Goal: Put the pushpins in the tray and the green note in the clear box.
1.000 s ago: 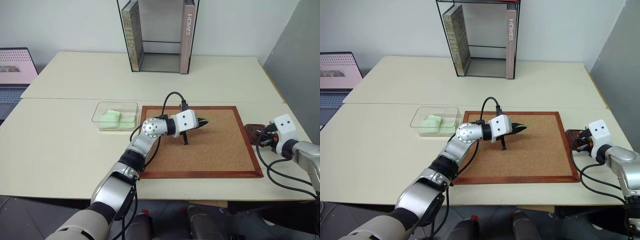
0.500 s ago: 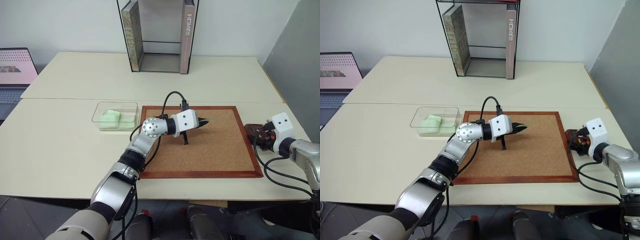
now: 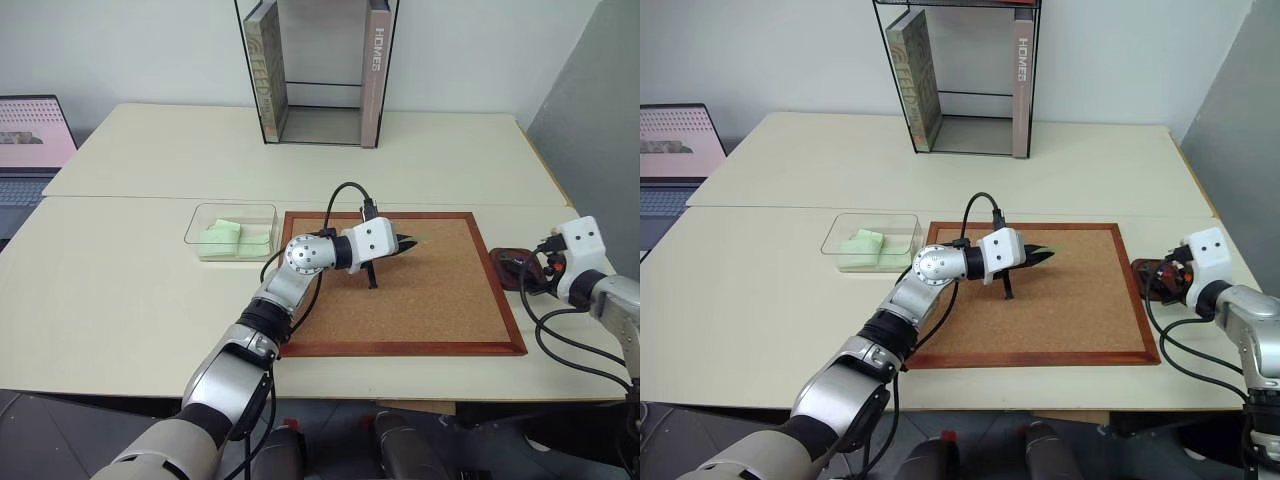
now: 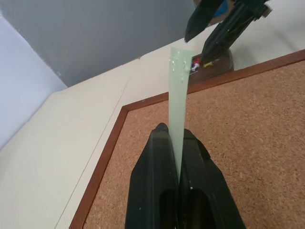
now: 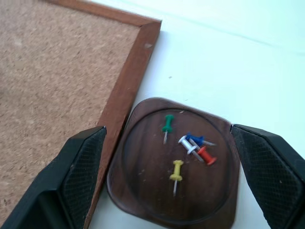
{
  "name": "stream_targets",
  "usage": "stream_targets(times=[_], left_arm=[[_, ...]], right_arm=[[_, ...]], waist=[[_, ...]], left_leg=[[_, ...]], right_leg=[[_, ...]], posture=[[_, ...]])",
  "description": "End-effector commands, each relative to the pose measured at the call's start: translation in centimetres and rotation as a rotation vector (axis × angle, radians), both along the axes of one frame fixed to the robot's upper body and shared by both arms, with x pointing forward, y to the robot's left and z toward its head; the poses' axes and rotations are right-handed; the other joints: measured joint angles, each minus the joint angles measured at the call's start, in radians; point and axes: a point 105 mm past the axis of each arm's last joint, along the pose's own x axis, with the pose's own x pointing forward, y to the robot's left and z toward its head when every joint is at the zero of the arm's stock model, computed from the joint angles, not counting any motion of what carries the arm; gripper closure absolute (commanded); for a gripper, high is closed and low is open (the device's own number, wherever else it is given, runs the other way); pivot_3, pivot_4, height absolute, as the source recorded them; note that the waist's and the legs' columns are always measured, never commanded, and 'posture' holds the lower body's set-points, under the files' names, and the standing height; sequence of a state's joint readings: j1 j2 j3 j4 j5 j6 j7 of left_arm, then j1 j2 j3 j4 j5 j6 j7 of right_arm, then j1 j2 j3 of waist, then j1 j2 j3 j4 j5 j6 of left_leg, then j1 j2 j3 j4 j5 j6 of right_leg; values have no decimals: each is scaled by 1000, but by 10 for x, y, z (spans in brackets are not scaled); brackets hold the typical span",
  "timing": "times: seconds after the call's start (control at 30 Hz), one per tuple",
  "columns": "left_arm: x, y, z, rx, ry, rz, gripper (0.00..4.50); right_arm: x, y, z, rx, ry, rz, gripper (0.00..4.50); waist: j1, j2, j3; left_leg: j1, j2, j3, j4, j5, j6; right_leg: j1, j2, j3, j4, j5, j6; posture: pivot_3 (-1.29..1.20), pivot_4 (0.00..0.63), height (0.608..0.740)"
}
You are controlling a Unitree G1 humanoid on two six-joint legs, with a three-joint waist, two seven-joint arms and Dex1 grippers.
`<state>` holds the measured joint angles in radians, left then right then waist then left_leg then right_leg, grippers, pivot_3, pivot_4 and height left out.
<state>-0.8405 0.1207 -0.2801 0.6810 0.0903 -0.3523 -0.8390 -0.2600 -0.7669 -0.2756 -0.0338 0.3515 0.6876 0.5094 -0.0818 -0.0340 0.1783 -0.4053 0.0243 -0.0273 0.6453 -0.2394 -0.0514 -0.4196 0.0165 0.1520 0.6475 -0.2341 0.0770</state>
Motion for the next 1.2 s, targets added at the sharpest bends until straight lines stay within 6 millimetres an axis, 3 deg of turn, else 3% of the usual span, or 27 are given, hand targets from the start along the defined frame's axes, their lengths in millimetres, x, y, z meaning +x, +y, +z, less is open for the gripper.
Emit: stream_targets(times=[0.03,0.2,0.33,0.47,0.6,0.87,0.93,1.07,1.2], left_arm=[[6,-4,29,-90,-14,25,4500],[7,-6,35,-113,4,43,4500],[13,5,43,-129,0,106,4500],[24,38,57,-139,-14,254,4500],[18,108,72,-118,-13,466,4500],[21,206,56,-68,53,879,4500],[21,224,51,-55,76,942,4500],[22,241,43,-31,117,995,4500],[23,245,35,-41,177,1003,4500]], right_arm=[[-7,10,36,85,-141,47,71],[-16,29,48,195,-188,133,71],[-25,70,63,156,-253,338,71],[-32,116,72,130,-275,541,71],[-40,168,84,132,-256,758,71],[-31,214,72,147,-167,907,71],[-28,222,68,135,-144,933,71],[-27,228,63,112,-117,966,71],[-29,230,60,97,-101,980,71]], waist=[[-1,0,0],[-1,0,0],[-2,0,0],[-7,0,0],[-19,1,0],[2,1,0],[1,0,1],[2,0,1],[0,0,1]], left_leg=[[0,0,0,0,0,0],[0,0,0,0,0,0],[0,0,0,0,0,0],[1,1,0,0,0,0],[3,2,1,0,0,0],[3,2,-2,1,0,0],[3,2,-1,2,0,0],[2,2,-3,0,0,0],[1,2,-3,0,0,0]], right_leg=[[0,0,0,0,0,0],[0,0,0,0,0,0],[0,0,0,0,0,0],[0,1,0,1,0,0],[0,1,1,3,0,0],[1,1,-3,3,0,-1],[2,0,-3,2,0,0],[1,0,-5,2,0,-1],[0,0,-5,2,0,-1]], posture=[[0,150,740],[0,150,740],[0,150,740],[0,150,740],[0,150,740],[0,150,740],[0,150,740],[0,150,740],[0,150,740]])
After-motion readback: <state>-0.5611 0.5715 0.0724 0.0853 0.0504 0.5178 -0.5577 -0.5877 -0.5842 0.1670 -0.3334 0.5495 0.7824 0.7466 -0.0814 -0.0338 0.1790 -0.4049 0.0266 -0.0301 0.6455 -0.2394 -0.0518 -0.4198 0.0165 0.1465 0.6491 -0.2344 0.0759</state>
